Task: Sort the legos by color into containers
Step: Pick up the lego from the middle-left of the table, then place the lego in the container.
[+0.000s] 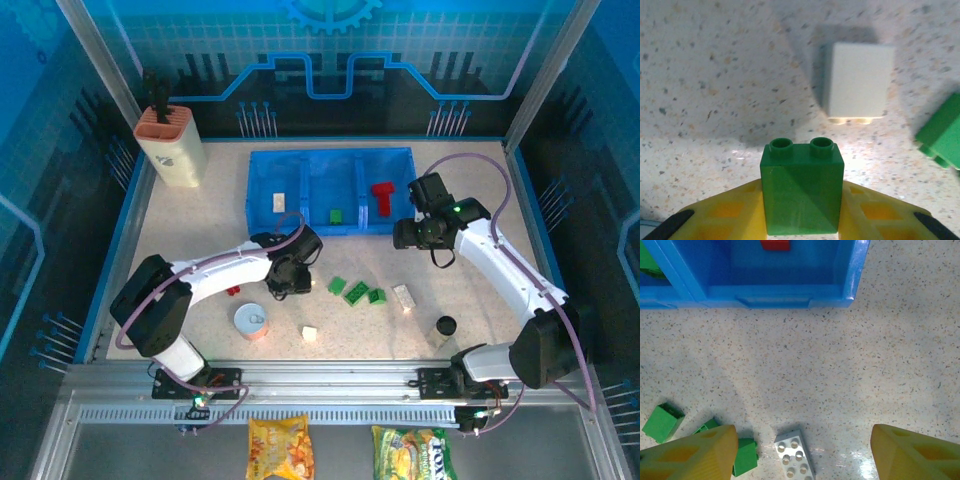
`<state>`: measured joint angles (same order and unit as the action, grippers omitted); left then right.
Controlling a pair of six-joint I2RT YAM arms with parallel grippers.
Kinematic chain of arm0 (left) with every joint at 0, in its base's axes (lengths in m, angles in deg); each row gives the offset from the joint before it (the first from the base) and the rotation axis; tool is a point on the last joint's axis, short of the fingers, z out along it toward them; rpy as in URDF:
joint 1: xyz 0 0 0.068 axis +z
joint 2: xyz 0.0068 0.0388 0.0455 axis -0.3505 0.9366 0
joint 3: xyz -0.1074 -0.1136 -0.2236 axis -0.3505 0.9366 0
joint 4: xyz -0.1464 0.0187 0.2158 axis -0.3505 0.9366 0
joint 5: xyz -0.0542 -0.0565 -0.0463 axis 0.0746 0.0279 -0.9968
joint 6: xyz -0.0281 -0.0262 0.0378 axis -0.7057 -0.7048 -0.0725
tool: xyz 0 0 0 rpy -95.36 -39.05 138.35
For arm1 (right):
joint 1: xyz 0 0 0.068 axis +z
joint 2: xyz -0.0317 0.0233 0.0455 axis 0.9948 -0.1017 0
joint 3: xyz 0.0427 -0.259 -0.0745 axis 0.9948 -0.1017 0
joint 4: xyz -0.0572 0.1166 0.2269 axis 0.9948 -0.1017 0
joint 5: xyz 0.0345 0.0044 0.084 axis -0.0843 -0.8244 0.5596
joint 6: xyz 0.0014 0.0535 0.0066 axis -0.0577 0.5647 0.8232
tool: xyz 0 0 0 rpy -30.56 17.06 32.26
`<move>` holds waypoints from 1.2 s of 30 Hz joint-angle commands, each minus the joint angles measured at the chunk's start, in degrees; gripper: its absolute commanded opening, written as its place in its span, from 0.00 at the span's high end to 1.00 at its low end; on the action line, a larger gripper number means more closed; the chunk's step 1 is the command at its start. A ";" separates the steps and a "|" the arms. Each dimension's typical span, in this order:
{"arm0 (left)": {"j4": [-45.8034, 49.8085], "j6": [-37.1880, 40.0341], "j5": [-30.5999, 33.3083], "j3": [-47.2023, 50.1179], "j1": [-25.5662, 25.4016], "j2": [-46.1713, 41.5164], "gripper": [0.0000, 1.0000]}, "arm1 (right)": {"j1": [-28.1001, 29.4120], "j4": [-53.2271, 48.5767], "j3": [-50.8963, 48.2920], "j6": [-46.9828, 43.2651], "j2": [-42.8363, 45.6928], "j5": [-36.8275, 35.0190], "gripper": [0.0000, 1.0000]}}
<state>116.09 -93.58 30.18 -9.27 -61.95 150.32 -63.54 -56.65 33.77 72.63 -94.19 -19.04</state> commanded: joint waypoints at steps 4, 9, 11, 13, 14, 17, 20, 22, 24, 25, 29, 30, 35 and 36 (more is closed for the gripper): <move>2.95 4.05 1.76 -6.68 0.01 0.90 0.64 | 0.70 -1.58 0.23 1.30 0.43 -1.42 0.28; 4.46 6.62 1.84 -13.04 0.49 3.71 0.64 | 0.76 -1.53 0.13 1.52 0.90 -1.53 0.28; 5.09 7.89 2.11 -15.85 0.96 5.06 0.64 | 0.68 -1.63 0.14 1.45 0.88 -1.69 0.28; 5.23 8.90 2.11 -18.25 1.57 6.36 0.64 | 0.74 -1.69 0.05 1.47 0.97 -1.70 0.28; 5.47 9.36 2.19 -19.72 2.00 7.26 0.64 | 0.68 -1.70 0.06 1.50 0.98 -1.70 0.28; 6.09 10.80 2.27 -24.02 3.10 9.79 0.64 | 0.71 -1.62 0.05 1.58 1.16 -1.70 0.28; 6.91 12.51 3.02 -29.17 4.08 12.78 0.64 | 0.69 -1.65 0.13 1.64 1.25 -1.70 0.28; 7.61 13.54 3.31 -32.67 4.90 14.90 0.64 | 0.73 -1.78 0.23 1.61 1.24 -1.70 0.28; 8.22 14.28 3.67 -36.14 5.72 17.07 0.64 | 0.71 -1.97 0.39 1.54 1.29 -1.83 0.28; 8.87 14.70 4.13 -38.15 6.09 18.27 0.64 | 0.71 -2.08 0.41 1.39 1.36 -1.96 0.28; 10.80 15.73 5.44 -45.53 7.49 23.11 0.64 | 0.65 -2.39 0.65 1.43 1.74 -2.31 0.28; 11.01 15.73 5.47 -46.73 7.79 24.14 0.64 | 0.65 -2.41 0.58 1.41 1.81 -2.33 0.28; 11.78 15.83 7.93 -53.63 9.12 29.54 0.64 | 0.39 -2.68 0.63 1.25 1.99 -2.59 0.28; 11.61 15.77 7.98 -54.36 9.46 30.28 0.64 | 0.38 -2.76 0.70 1.27 1.99 -2.58 0.28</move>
<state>125.36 -78.89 35.75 -60.50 -53.25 178.21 -63.54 -57.72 33.77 73.26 -93.64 -20.62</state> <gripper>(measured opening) 0.359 0.719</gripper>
